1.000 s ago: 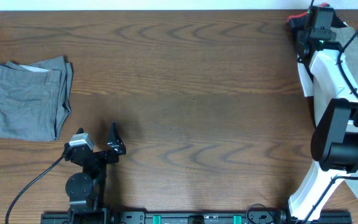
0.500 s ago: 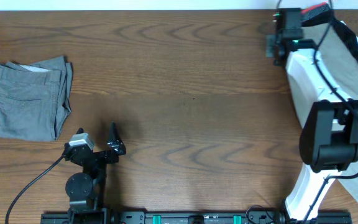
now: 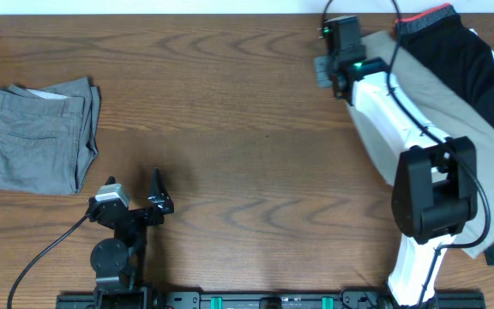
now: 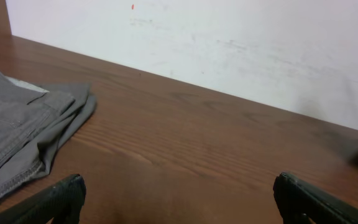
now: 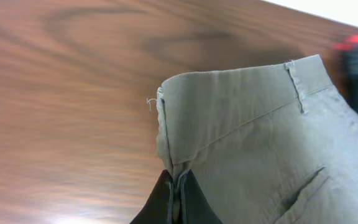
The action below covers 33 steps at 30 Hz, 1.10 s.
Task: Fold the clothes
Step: 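Drag the khaki trousers leftward to the table center with the right gripper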
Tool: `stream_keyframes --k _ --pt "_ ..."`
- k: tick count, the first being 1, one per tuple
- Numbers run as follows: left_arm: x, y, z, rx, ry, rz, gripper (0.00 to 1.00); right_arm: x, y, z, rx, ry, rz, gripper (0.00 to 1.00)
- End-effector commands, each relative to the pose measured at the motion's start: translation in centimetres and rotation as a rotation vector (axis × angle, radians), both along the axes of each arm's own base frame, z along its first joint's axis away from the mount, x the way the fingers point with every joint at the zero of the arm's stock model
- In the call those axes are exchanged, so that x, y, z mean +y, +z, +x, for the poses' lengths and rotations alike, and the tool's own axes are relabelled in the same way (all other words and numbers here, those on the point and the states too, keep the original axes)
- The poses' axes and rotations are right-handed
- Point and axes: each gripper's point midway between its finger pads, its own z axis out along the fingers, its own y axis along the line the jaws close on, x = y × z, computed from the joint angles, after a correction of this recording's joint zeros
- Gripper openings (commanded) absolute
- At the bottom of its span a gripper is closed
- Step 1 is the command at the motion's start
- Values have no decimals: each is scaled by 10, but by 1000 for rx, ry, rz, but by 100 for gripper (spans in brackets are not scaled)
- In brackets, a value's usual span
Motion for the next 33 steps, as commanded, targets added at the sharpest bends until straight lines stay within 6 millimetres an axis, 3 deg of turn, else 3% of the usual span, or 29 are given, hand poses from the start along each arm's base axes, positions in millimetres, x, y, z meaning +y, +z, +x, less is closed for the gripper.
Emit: stream_keyframes --k 1,9,15,19,27,33 --pt "0 -15 -1 47 -4 10 98 81 16 -16 17 133 252 1" --pt "0 -15 -1 47 -4 10 98 183 -2 -52 74 261 396 1" --pt "0 -15 -1 47 -4 10 98 238 -21 -103 170 372 379 1" --pt "0 -15 -1 47 -4 10 98 276 -23 -144 238 455 417 1" --pt "0 -15 -1 47 -4 10 98 319 -24 -198 313 508 448 1" --pt "0 -15 -1 47 -4 10 98 329 -23 -210 313 543 447 1"
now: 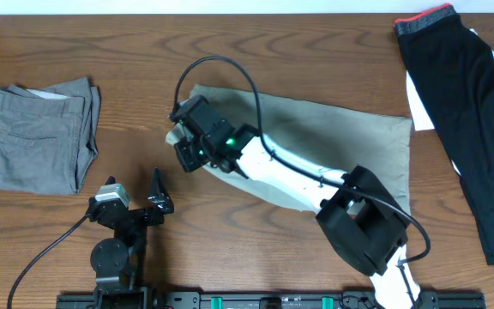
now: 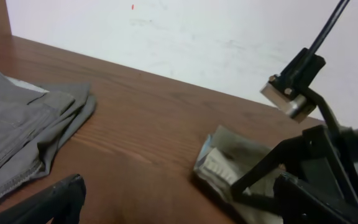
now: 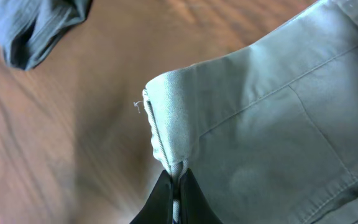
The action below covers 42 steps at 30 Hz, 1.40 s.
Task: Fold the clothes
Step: 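Drag the khaki trousers leftward to the table center with the right gripper, then release the khaki trousers and move the right gripper back right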
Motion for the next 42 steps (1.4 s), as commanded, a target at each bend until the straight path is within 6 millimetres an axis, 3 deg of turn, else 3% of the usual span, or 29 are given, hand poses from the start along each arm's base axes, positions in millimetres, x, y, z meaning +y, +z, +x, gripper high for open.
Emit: stream_keyframes --k 1,5,6,9,10,14,17,19,23,25,28,33,37,42 --pt "0 -15 -1 47 -4 10 98 8 6 -4 19 6 30 1" --pt "0 -15 -1 47 -4 10 98 13 7 -12 45 37 51 2" --pt "0 -15 -1 47 -4 10 98 13 7 -13 39 41 49 7" --pt "0 -15 -1 47 -4 10 98 13 9 -10 9 61 44 39" --pt "0 -15 -1 46 -4 10 98 12 11 -6 -3 56 41 45" --pt "0 -15 -1 46 -4 10 98 9 30 12 -90 79 41 53" --pt "0 -15 -1 47 -4 10 98 -17 56 50 -198 -16 -26 53" --pt "0 -15 -1 47 -4 10 98 -55 78 88 -265 -153 -97 54" --pt "0 -15 -1 47 -4 10 98 -137 103 152 -348 -305 -212 52" --pt "0 -15 -1 47 -4 10 98 -182 103 178 -363 -349 -256 50" --pt "0 -15 -1 47 -4 10 98 -273 95 212 -326 -489 -320 45" --pt "0 -15 -1 47 -4 10 98 -400 89 238 -273 -692 -341 14" --pt "0 -15 -1 47 -4 10 98 -469 78 245 -250 -650 -261 2" --pt "0 -15 -1 47 -4 10 98 -560 37 235 -151 -793 -275 1"
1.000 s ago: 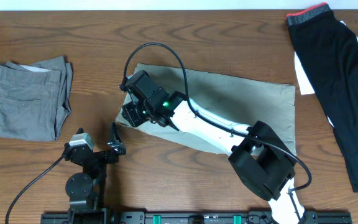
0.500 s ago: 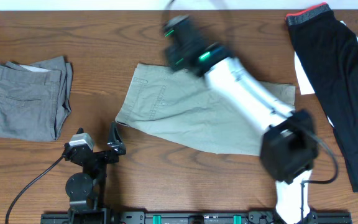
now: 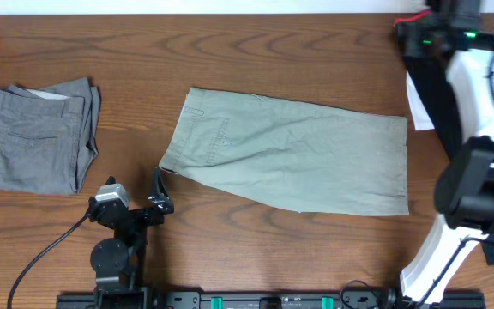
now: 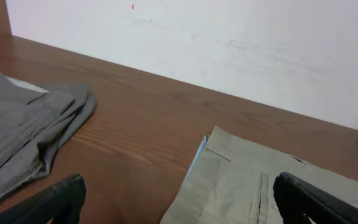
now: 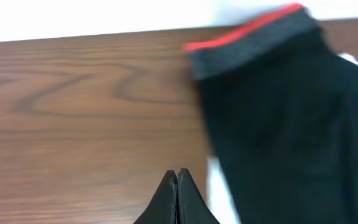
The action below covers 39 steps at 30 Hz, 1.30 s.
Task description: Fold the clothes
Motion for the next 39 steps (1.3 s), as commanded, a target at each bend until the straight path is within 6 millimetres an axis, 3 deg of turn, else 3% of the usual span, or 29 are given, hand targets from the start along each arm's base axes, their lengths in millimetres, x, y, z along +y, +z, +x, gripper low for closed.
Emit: stream_keyframes --k 1,6,14,21,27,33,39 --pt "0 -15 -1 47 -4 10 98 -35 -40 -7 69 -10 40 1" --pt "0 -15 -1 47 -4 11 98 -104 -52 -30 115 -177 6 1" --pt "0 -15 -1 47 -4 11 98 -147 -67 -61 186 -265 -43 1" --pt "0 -15 -1 47 -4 11 98 -202 -73 -107 302 -482 -185 1" --pt "0 -15 -1 47 -4 11 98 -198 -86 -123 348 -456 -83 1" --pt "0 -15 -1 47 -4 10 98 -193 -115 -140 393 -452 -29 1" --pt "0 -15 -1 47 -4 10 98 -212 -138 -176 466 -573 -88 1"
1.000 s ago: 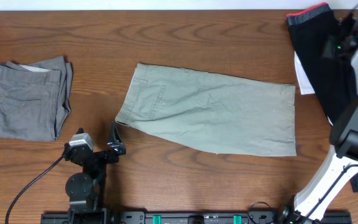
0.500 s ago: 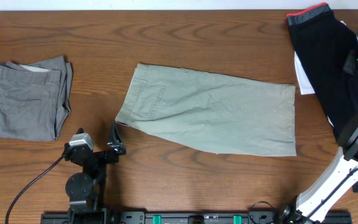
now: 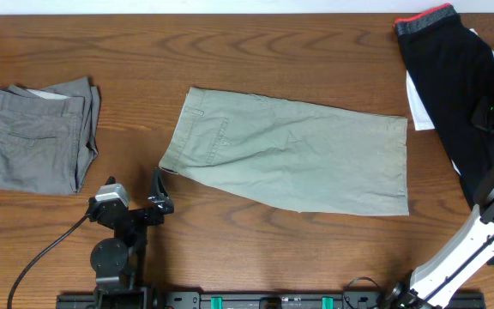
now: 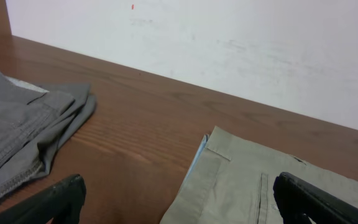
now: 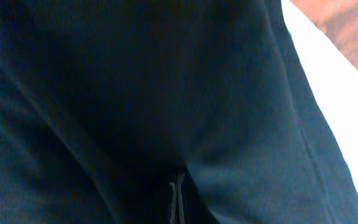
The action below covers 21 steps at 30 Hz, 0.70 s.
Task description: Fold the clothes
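Khaki shorts (image 3: 290,159) lie spread flat mid-table, waistband to the left; their waistband corner (image 4: 229,165) shows in the left wrist view. Folded grey shorts (image 3: 33,137) rest at the far left. A black garment (image 3: 457,69) with a red waistband lies at the back right. My right gripper (image 5: 178,190) is shut, its tips right down at the black fabric (image 5: 104,93), which fills that view; whether any cloth is pinched cannot be made out. My left gripper (image 4: 179,202) stands open near the front left, nothing between its fingers (image 4: 58,196).
A white cloth (image 3: 418,103) peeks out from under the black garment's left side and shows as a pale strip (image 5: 334,124) in the right wrist view. The right arm's base (image 3: 440,266) stands at the front right. A pale wall (image 4: 229,37) rises behind the table.
My right gripper has gone from above the red waistband at the back to low over the middle of the black garment at the right edge. The khaki shorts and left arm are unchanged.
My right gripper was shut on the khaki shorts' waistband at the right-hand pile. Then it held that waistband at mid-left, the shorts trailing across the table. Then the shorts lay flat and released, the gripper shut near the red waistband. Now it is at the black garment.
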Tool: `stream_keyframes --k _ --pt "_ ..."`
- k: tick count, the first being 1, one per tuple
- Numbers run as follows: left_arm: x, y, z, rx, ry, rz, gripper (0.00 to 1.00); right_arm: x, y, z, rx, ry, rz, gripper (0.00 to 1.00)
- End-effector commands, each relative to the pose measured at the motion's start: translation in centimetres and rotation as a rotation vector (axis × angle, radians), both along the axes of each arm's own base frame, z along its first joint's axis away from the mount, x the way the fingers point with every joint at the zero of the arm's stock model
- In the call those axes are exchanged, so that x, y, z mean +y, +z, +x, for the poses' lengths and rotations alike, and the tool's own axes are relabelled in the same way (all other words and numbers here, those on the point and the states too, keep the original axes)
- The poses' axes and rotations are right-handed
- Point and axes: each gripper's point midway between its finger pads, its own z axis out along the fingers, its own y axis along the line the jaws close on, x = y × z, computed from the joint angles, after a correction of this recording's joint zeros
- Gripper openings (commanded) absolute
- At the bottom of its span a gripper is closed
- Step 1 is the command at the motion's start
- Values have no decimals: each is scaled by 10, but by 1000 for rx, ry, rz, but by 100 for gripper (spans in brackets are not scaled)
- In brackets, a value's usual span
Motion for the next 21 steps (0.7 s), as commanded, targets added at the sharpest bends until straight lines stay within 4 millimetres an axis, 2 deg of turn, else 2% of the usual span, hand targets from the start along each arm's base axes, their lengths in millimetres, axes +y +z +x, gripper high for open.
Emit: stream_keyframes --k 1,9,14,16,21 --pt "0 -15 -1 47 -4 10 98 -26 -5 -32 57 -122 -58 1" --pt "0 -15 -1 47 -4 10 98 -38 -25 -82 141 -258 -24 1" --pt "0 -15 -1 47 -4 10 98 -35 -44 -113 193 -331 6 1" --pt "0 -15 -1 47 -4 10 98 -35 -51 -130 221 -403 3 1" --pt "0 -15 -1 47 -4 10 98 -29 -61 -158 258 -559 7 1"
